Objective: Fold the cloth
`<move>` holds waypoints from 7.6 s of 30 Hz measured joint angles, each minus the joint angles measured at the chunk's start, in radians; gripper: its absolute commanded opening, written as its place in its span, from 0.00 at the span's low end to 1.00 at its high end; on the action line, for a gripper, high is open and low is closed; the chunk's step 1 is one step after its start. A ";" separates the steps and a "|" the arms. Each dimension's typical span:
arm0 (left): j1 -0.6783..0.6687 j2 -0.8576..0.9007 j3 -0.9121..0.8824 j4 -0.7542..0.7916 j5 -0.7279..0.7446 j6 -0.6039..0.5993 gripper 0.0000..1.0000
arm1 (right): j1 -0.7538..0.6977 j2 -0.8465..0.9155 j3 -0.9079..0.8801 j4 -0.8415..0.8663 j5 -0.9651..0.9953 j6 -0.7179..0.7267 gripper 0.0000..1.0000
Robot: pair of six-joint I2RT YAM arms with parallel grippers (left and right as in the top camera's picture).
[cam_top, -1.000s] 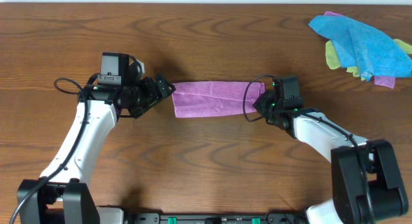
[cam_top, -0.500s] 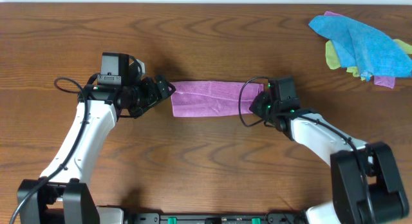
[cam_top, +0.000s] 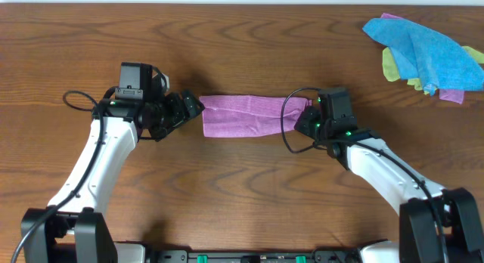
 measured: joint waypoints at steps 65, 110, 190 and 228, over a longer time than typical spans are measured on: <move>-0.185 0.359 0.000 0.256 -0.081 -0.091 0.06 | 0.211 -0.028 0.206 -0.055 -0.004 -0.213 0.01; -0.018 0.066 0.000 0.016 -0.056 0.062 0.06 | 0.359 0.024 0.217 0.079 0.002 -0.204 0.01; 0.196 -0.134 0.009 -0.151 0.069 0.100 0.06 | 0.298 -0.197 0.425 -0.650 0.190 -0.226 0.22; 0.084 -0.140 -0.194 0.184 0.124 -0.059 0.07 | 0.294 -1.081 0.052 -1.116 0.642 0.206 0.99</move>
